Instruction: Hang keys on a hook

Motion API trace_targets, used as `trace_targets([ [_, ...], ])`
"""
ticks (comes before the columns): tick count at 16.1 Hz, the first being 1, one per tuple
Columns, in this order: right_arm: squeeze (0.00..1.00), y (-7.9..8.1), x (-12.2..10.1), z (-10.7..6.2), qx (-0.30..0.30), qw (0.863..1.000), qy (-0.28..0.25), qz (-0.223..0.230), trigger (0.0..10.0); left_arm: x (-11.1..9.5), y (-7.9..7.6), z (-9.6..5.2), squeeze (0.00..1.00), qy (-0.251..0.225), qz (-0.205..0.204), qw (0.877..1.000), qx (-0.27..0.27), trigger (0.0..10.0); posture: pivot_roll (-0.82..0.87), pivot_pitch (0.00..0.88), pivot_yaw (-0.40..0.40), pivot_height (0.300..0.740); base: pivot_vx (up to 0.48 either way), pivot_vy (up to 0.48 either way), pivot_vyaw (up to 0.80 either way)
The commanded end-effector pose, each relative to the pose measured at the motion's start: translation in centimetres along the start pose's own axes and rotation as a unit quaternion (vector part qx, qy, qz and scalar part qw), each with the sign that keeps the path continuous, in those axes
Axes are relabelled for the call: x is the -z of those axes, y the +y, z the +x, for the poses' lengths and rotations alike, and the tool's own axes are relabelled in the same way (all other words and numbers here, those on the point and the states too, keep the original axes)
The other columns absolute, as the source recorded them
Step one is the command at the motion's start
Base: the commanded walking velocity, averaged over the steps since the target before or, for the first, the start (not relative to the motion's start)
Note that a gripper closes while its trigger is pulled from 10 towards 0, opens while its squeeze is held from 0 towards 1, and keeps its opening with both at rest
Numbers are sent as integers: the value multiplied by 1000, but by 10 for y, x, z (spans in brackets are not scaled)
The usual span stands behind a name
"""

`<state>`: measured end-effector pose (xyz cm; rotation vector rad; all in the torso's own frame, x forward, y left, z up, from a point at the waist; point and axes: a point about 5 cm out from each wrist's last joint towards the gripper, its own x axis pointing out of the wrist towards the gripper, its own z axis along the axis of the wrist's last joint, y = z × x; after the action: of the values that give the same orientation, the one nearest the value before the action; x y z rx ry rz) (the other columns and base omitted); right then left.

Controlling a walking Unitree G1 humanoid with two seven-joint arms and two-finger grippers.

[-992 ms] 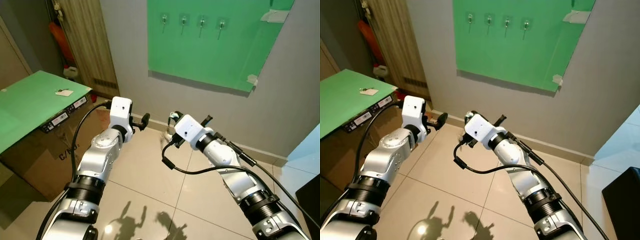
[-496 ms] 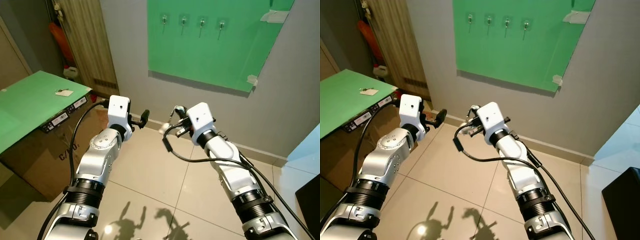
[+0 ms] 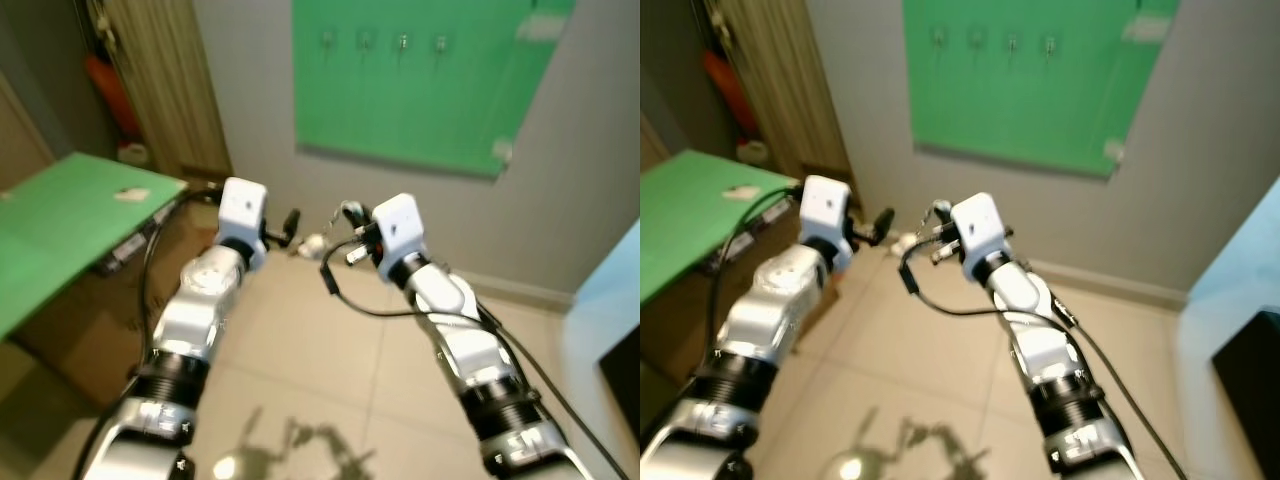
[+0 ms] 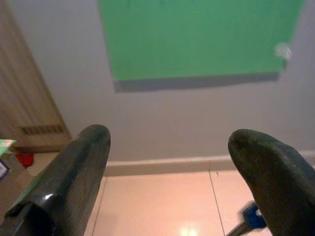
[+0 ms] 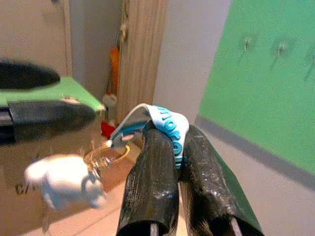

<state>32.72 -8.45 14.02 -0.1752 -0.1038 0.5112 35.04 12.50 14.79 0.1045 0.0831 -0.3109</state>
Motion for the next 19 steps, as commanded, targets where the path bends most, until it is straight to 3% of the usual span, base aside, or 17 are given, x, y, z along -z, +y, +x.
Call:
trace_targets([
  [1,0,6,-10,2,-15,1000,-18,8,0,-1,4,-1,0,1,10,1000,-9,10000,-103,0,67,740,0,0,0],
  [8,0,21,-18,3,-38,999,-32,11,0,2,-1,-2,0,4,19,1000,-4,10000,-102,0,62,740,0,0,-302],
  [11,0,30,-24,2,-52,998,-41,18,0,5,12,-3,0,22,27,999,23,10000,-104,0,60,740,0,0,0],
  [13,0,28,-23,2,-51,998,-39,14,0,8,19,-5,0,40,44,998,33,10000,-104,0,57,740,0,0,0],
  [15,0,23,-19,4,-46,999,-29,-3,0,-2,32,-10,0,36,59,997,44,10000,-104,0,50,740,0,0,0],
  [19,0,25,-17,8,-53,998,-21,-6,0,-9,31,-22,0,58,77,989,111,10000,-91,0,34,740,0,0,0],
])
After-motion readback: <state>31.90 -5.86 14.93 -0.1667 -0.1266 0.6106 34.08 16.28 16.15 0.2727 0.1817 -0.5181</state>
